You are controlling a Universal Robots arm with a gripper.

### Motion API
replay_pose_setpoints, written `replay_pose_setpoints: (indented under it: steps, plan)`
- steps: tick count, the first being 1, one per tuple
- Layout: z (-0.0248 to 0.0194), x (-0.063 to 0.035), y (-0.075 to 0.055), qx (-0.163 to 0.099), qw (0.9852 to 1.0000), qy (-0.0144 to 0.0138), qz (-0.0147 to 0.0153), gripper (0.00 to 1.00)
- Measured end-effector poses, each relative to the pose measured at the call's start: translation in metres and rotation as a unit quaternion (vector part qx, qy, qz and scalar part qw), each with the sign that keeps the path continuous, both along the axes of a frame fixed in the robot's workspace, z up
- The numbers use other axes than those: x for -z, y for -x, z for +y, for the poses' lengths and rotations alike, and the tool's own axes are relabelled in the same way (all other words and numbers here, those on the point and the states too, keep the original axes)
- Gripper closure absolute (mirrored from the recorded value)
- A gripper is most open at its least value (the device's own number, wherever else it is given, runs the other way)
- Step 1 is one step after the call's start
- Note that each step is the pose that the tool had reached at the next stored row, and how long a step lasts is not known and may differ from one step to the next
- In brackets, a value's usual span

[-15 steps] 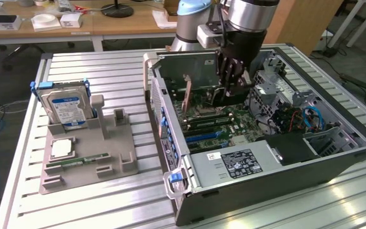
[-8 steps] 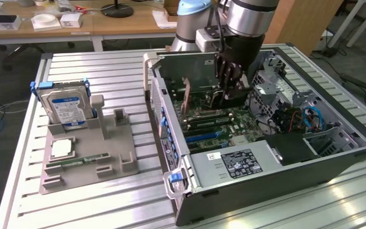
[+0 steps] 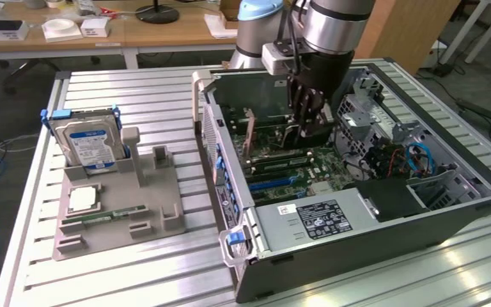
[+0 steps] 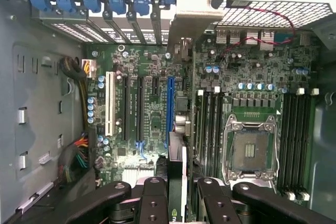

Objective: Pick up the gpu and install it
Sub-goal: 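Insert the gpu into the slot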

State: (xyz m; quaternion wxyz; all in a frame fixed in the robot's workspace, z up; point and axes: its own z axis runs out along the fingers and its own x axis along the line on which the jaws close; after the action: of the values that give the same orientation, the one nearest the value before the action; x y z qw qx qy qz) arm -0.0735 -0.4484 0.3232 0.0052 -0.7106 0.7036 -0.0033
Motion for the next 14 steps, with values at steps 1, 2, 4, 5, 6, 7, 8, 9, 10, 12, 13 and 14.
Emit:
replay_pose_setpoints:
  steps: [1,2,4,5,6,7,8,9,10,12,13,14]
  plan:
    - [-0.0001,0.0015,0.0,0.0,1.0,0.0,0.0,0.73]
    - [-0.0002,0.0032,0.001,0.0,1.0,0.0,0.0,0.73]
    - [-0.0003,0.0069,0.002,0.0,1.0,0.0,0.0,0.73]
    - [-0.0004,0.0086,0.002,0.0,1.0,0.0,0.0,0.73]
    - [-0.0005,0.0103,0.002,0.0,1.0,-0.0001,0.0,0.73]
    - [-0.0007,0.0119,0.003,0.0,1.0,-0.0001,0.0,0.73]
    - [-0.001,0.0132,0.003,0.0,1.0,0.0,0.0,0.73]
    - [-0.0014,0.0143,0.003,0.0,1.0,0.0,0.0,0.73]
    - [-0.002,0.015,0.003,0.0,1.0,0.0001,0.0,0.73]
    - [-0.0027,0.0157,0.004,0.0,1.0,0.0,0.0,0.73]
    - [-0.0028,0.0159,0.005,0.0,1.0,0.0,-0.0001,0.73]
    - [-0.0028,0.0162,0.005,0.0,1.0,0.0,0.0,0.73]
